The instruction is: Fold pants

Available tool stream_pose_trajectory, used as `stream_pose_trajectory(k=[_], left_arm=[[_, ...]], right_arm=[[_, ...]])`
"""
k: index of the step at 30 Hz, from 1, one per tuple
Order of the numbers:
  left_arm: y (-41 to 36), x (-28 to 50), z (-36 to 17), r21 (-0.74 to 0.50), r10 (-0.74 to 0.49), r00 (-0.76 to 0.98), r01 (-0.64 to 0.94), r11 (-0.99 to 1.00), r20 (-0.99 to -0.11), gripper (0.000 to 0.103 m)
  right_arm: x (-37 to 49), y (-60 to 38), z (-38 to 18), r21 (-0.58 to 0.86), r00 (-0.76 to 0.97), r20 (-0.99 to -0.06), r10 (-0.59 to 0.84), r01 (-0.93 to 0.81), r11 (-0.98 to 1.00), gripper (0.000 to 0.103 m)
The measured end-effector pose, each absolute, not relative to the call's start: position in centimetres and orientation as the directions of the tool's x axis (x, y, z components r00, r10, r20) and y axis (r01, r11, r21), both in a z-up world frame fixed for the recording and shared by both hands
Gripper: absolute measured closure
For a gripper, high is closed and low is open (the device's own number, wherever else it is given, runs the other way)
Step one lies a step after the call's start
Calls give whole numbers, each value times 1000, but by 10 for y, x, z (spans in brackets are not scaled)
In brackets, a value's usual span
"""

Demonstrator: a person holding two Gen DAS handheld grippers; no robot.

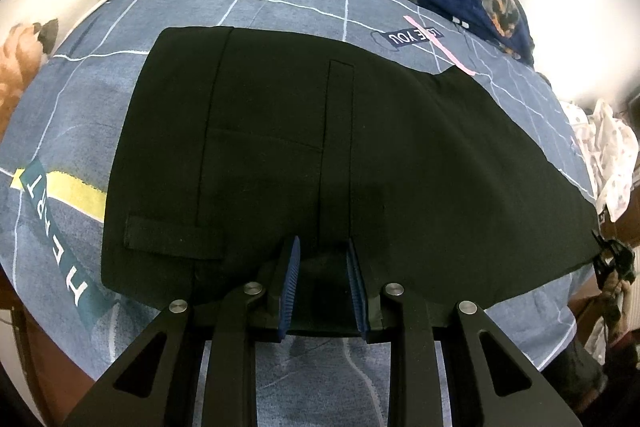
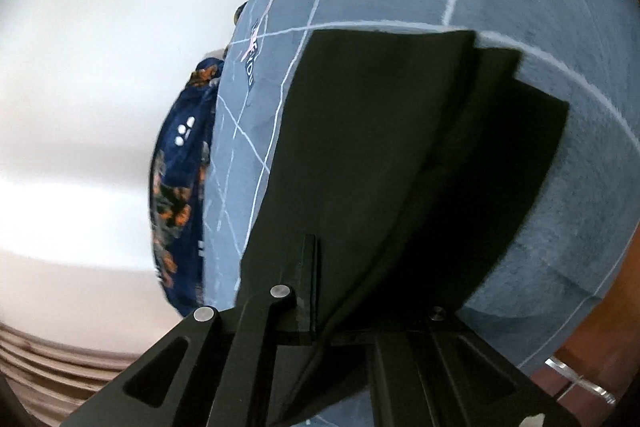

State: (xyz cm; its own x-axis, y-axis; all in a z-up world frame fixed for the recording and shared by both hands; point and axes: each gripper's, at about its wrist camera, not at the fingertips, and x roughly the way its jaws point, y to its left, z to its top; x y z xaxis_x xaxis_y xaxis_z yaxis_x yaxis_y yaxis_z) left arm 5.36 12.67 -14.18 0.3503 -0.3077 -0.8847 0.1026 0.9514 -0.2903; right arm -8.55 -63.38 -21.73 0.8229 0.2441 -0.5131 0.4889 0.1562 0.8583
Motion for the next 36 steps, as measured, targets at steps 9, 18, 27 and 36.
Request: stream_pose_trajectory(k=[9, 18, 27, 36], left_arm=[[127, 55, -142, -296, -311, 350, 97, 950, -884, 77], [128, 55, -142, -301, -316, 348, 98, 948, -882, 77], [130, 56, -142, -308, -321, 348, 95, 947, -881, 77], [130, 55, -142, -306, -318, 354, 91, 948, -879, 76]], right_arm=[[-116, -647, -215, 847, 829, -531, 177, 513, 140, 100], [-135, -659, -228, 885, 865, -465, 190, 461, 67, 101], [-160, -678, -230, 912, 903, -403, 150, 409, -12, 92], [-206, -721, -228, 892, 892, -452, -8, 451, -22, 91]])
